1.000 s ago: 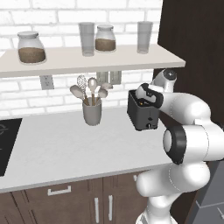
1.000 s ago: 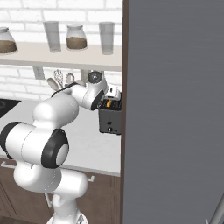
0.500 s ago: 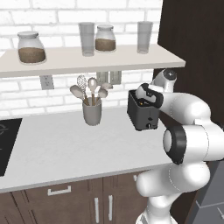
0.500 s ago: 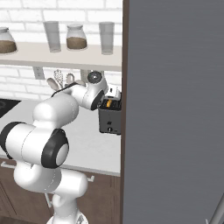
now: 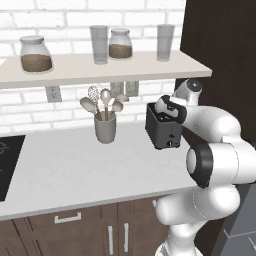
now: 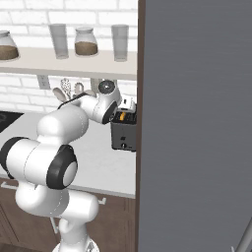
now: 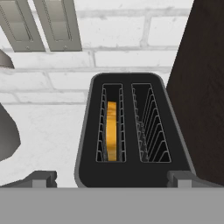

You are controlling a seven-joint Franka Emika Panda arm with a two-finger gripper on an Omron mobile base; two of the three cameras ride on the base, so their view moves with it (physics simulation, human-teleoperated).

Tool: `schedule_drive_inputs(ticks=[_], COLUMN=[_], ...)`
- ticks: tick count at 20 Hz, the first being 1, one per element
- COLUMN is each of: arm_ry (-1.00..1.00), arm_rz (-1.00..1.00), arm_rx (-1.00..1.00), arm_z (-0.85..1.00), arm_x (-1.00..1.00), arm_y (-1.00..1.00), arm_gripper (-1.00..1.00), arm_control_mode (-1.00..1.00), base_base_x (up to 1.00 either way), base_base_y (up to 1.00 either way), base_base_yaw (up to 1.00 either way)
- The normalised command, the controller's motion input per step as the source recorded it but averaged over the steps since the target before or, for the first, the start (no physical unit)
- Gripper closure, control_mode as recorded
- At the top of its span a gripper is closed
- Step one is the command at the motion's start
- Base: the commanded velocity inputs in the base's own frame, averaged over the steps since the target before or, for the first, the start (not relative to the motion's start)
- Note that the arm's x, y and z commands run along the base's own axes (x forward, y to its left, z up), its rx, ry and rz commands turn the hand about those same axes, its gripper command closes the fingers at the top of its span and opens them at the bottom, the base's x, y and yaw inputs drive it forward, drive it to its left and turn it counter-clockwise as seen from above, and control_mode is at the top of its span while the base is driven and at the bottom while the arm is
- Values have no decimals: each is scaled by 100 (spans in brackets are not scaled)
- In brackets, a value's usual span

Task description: Start the toaster. Once the lever pops up, take the bread to the plate on the dining counter.

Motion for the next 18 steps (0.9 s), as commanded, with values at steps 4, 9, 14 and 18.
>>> schedule_drive_inputs(ticks=[4,9,14,18], arm_ry=[0,0,0,0], arm_rz=[0,0,0,0], arm_rx=[0,0,0,0], arm_z=[0,0,0,0], arm_x=[0,0,0,0], arm_y=[0,0,0,0], arm_gripper=[-100,-100,-100,-100], arm_control_mode=[-100,-100,-100,-100], base_base_x=[0,0,0,0], base_base_y=[0,0,0,0], base_base_yaw=[0,0,0,0])
